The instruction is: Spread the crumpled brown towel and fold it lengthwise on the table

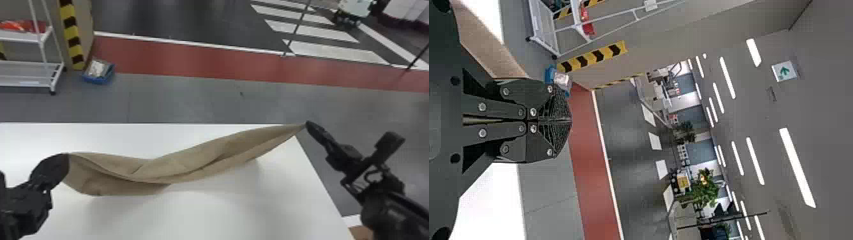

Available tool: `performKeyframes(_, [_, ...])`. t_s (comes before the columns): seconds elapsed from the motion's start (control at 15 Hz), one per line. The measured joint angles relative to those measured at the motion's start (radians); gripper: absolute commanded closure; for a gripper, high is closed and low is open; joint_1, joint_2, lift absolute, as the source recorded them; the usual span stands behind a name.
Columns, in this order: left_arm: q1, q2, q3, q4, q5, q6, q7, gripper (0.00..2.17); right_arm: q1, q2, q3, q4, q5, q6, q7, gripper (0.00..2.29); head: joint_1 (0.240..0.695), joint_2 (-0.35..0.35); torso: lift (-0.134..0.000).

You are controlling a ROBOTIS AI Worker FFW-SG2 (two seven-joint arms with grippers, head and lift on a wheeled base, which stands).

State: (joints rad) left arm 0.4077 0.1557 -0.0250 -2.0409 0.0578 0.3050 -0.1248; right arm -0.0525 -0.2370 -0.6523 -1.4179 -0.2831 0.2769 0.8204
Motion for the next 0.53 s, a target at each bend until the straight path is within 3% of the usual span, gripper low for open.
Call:
performKeyframes(0.2, [-0.014, 0.000, -0.002, 0.042, -0.004, -0.007, 0.002, 1.80, 0.141, 0.000, -0.041, 0.096, 0.033, -0.214, 0.018, 1.29, 0.695, -0.350, 0.000])
performKeyframes(0.33, [-0.023, -0.001, -0.018, 0.052, -0.006, -0.005, 0.004, 1.80, 0.185, -0.001, -0.050, 0.154, 0.111, -0.302, 0.014, 1.28, 0.695, -0.350, 0.000])
performKeyframes(0.53, [-0.024, -0.001, -0.044, 0.050, -0.014, -0.005, 0.009, 1.80, 0.224, -0.001, -0.045, 0.178, 0.239, -0.317, -0.005, 1.26, 0.695, -0.350, 0.000])
